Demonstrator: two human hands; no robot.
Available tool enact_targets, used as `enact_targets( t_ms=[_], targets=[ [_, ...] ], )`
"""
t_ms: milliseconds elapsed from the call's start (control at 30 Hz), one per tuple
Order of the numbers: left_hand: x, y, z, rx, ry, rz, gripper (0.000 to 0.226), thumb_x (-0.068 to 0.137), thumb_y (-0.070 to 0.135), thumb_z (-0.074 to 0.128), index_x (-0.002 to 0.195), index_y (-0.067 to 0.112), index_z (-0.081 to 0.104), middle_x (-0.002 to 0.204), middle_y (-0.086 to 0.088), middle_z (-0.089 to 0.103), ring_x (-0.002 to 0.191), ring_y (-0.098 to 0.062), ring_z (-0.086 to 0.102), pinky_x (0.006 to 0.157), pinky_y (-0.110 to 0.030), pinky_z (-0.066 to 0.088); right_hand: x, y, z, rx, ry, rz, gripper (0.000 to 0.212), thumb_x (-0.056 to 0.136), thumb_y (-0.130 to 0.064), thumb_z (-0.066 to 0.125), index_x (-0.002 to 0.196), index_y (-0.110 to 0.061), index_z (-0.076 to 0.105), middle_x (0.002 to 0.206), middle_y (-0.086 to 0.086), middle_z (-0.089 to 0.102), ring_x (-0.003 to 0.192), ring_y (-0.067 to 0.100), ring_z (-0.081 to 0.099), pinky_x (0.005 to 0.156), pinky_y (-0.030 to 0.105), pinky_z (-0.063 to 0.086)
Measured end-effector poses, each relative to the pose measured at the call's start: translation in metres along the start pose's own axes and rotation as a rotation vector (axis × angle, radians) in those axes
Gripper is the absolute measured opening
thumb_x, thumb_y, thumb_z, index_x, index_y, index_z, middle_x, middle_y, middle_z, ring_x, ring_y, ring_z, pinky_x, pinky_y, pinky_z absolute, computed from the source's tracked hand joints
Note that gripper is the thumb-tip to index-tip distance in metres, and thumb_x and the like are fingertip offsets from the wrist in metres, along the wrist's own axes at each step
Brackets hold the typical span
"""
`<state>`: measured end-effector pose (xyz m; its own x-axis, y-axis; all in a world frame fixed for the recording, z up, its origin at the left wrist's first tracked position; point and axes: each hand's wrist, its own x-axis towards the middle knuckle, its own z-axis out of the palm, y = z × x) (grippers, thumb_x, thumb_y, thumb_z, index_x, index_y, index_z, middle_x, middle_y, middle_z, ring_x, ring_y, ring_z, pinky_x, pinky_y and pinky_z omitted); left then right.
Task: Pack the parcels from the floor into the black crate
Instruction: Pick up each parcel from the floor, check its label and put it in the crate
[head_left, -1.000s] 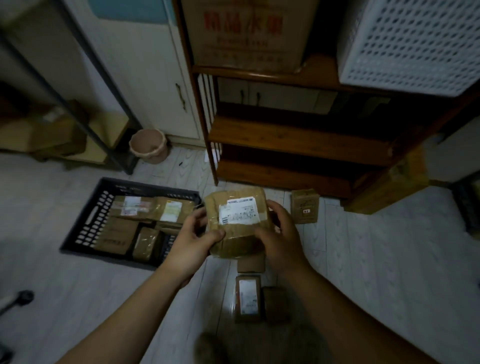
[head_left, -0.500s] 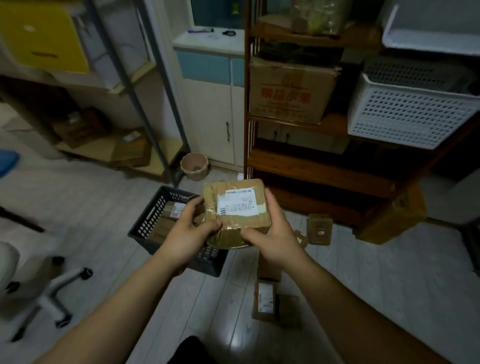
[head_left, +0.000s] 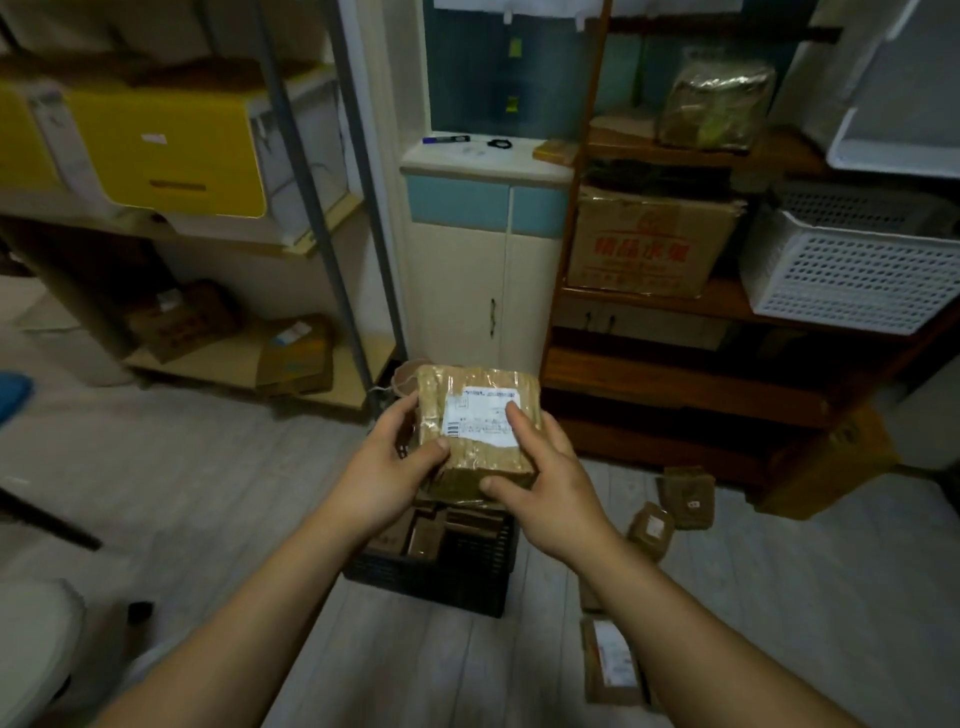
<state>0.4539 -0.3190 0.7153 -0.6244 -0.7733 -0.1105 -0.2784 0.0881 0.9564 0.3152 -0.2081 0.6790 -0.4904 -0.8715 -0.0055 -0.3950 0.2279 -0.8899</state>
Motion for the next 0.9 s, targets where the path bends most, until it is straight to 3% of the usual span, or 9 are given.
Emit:
enact_targets(
  t_ms=[100, 200, 300, 367, 433, 533, 700, 800, 900],
  targets=[
    [0.016, -0.006, -0.020, 0.031, -0.073, -0.016, 0.054, 0.091, 0.023, 0.057, 0.136, 0.038, 0.032, 0.109, 0.020, 0.050, 0.086, 0.009, 0.051, 0.058, -0.005, 0.046, 0.005, -0.007, 0.019, -0.029, 0.031, 0.048, 0.082, 0.084, -0.025, 0.070, 0.149, -0.034, 0.020, 0.153, -0.014, 0.015, 0.130, 0.001, 0.027, 0.104, 0.016, 0.031],
    [0.038, -0.017, -0.026, 0.005, -0.156, -0.069, 0.057, 0.090, 0.022, 0.059, 0.136, 0.040, 0.031, 0.109, 0.020, 0.052, 0.093, 0.003, 0.055, 0.076, -0.016, 0.049, 0.018, -0.006, 0.026, -0.135, 0.001, 0.106, 0.089, 0.084, -0.031, 0.069, 0.150, -0.033, 0.011, 0.150, -0.013, 0.010, 0.133, 0.007, 0.028, 0.101, 0.013, 0.028],
    [0.062, -0.032, -0.024, -0.040, -0.181, -0.123, 0.058, 0.089, 0.016, 0.060, 0.137, 0.034, 0.033, 0.120, 0.011, 0.055, 0.105, -0.005, 0.056, 0.088, -0.027, 0.051, 0.041, -0.004, 0.033, -0.286, -0.054, 0.193, 0.104, 0.077, -0.046, 0.071, 0.150, -0.037, -0.003, 0.145, -0.017, -0.002, 0.133, 0.012, 0.024, 0.105, 0.022, 0.030],
    [0.080, -0.042, -0.026, -0.049, -0.168, -0.164, 0.057, 0.088, 0.016, 0.061, 0.136, 0.030, 0.034, 0.127, 0.006, 0.055, 0.112, -0.009, 0.055, 0.092, -0.034, 0.052, 0.061, 0.000, 0.038, -0.372, -0.060, 0.197, 0.106, 0.075, -0.053, 0.071, 0.150, -0.038, -0.003, 0.145, -0.016, -0.002, 0.134, 0.015, 0.024, 0.108, 0.028, 0.032],
    [0.100, -0.049, -0.031, -0.057, -0.156, -0.196, 0.054, 0.089, 0.017, 0.060, 0.136, 0.028, 0.035, 0.129, 0.003, 0.055, 0.114, -0.012, 0.056, 0.089, -0.033, 0.053, 0.084, 0.006, 0.042, -0.420, -0.060, 0.166, 0.101, 0.077, -0.056, 0.068, 0.150, -0.037, 0.001, 0.148, -0.010, 0.003, 0.134, 0.017, 0.026, 0.107, 0.029, 0.034],
    [0.132, -0.054, -0.041, -0.032, -0.143, -0.229, 0.050, 0.092, 0.021, 0.055, 0.138, 0.026, 0.034, 0.127, 0.005, 0.053, 0.112, -0.012, 0.055, 0.069, -0.016, 0.050, 0.116, 0.017, 0.053, -0.427, -0.063, 0.154, 0.087, 0.082, -0.056, 0.062, 0.150, -0.036, 0.011, 0.150, -0.005, 0.012, 0.134, 0.018, 0.028, 0.108, 0.030, 0.033],
    [0.180, -0.070, -0.046, -0.030, -0.218, -0.251, 0.043, 0.094, 0.018, 0.051, 0.134, 0.024, 0.037, 0.109, 0.011, 0.056, 0.089, -0.001, 0.057, 0.057, -0.015, 0.051, 0.149, 0.036, 0.062, -0.395, -0.045, 0.194, 0.071, 0.088, -0.053, 0.055, 0.149, -0.035, 0.022, 0.154, 0.000, 0.014, 0.138, 0.020, 0.027, 0.111, 0.032, 0.031],
    [0.202, -0.087, -0.041, -0.055, -0.302, -0.270, 0.041, 0.091, 0.016, 0.055, 0.129, 0.022, 0.038, 0.113, 0.007, 0.058, 0.095, -0.009, 0.061, 0.061, -0.017, 0.055, 0.158, 0.049, 0.076, -0.389, -0.027, 0.260, 0.078, 0.085, -0.060, 0.054, 0.149, -0.035, 0.019, 0.153, 0.005, 0.012, 0.138, 0.024, 0.026, 0.112, 0.035, 0.032],
    [0.221, -0.115, -0.034, -0.116, -0.370, -0.342, 0.050, 0.085, 0.011, 0.062, 0.127, 0.023, 0.037, 0.119, 0.000, 0.055, 0.101, -0.020, 0.062, 0.074, -0.033, 0.058, 0.169, 0.060, 0.103, -0.507, 0.007, 0.405, 0.098, 0.073, -0.075, 0.054, 0.150, -0.037, 0.005, 0.153, 0.012, 0.003, 0.137, 0.029, 0.019, 0.110, 0.040, 0.030]
  ],
)
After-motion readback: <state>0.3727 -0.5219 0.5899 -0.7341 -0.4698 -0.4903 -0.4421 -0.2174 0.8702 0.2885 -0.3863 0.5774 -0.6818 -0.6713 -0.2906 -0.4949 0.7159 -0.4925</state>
